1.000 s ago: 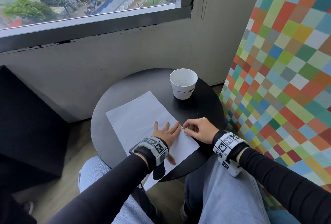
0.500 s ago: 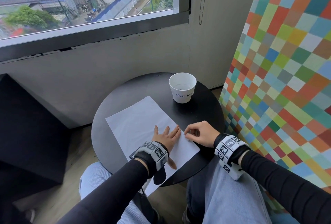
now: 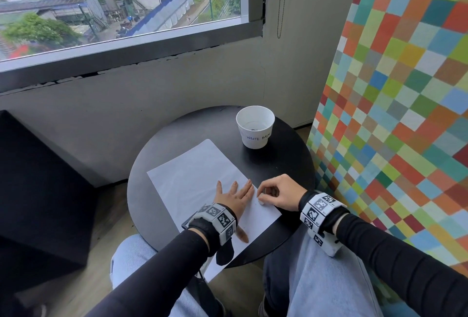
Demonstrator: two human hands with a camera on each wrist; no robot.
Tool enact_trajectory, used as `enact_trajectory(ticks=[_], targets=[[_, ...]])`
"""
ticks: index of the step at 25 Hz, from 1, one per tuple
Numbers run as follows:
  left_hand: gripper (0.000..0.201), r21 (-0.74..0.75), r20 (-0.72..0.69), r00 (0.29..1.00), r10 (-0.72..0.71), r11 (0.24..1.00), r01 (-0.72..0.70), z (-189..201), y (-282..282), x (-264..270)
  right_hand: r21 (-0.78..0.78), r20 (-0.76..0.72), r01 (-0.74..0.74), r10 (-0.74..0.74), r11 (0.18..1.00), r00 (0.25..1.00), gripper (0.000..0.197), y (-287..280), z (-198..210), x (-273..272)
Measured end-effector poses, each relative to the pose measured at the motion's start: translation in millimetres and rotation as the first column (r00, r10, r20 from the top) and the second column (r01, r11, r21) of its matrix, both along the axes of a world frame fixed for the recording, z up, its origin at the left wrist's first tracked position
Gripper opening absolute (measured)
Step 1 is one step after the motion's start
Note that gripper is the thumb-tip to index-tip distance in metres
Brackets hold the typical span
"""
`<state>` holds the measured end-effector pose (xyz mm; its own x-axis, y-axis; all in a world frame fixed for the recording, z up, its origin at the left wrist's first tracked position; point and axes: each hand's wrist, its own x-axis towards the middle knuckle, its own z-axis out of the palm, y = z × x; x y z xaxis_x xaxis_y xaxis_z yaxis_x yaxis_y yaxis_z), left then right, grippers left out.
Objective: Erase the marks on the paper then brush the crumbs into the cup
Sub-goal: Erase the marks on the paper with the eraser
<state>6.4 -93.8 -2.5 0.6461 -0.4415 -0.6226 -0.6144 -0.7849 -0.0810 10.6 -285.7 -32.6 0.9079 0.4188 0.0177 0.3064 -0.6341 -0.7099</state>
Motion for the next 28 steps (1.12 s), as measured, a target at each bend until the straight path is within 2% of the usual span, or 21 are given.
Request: enact_trajectory(ticks=[3, 7, 10, 14, 17, 20, 28], targets=[[0.139, -0.004, 0.007, 1.0, -0.005, 1.0, 0.005, 0, 0, 0, 0.012, 0.029, 0.046, -0.046, 0.999, 0.999, 0.006, -1, 0, 1], [0.138, 0.001, 0.019, 1.0, -0.007, 1.0, 0.007, -1, 1, -1, 0.015, 0.002, -0.006, 0.006, 1.0, 1.0, 0.003, 2, 0, -1], [0.139, 0.001, 0.012, 1.0, -0.007, 1.0, 0.007, -1, 0, 0, 0.047, 0.041, 0.042, -0.044, 0.998, 0.998, 0.006, 1, -1, 1], [0.137, 0.006, 0.008, 1.0, -0.008, 1.0, 0.008, 0, 1, -1, 0.021, -0.021, -0.025, 0.025, 0.999, 0.999, 0.003, -2, 1, -3], [0.138, 0.001, 0.001, 1.0, -0.006, 1.0, 0.006, 1, -1, 0, 0.006, 0.011, 0.038, -0.038, 0.999, 0.999, 0.005, -5, 2, 0], [0.137, 0.014, 0.004, 1.0, -0.008, 1.0, 0.007, 1, -1, -1, -0.026, -0.043, -0.005, 0.004, 1.0, 0.999, 0.003, -5, 3, -1], [0.138, 0.001, -0.004, 1.0, 0.011, 1.0, -0.011, 3, 0, -2, -0.022, -0.027, 0.017, -0.017, 1.0, 0.999, 0.005, -10, 2, -1]])
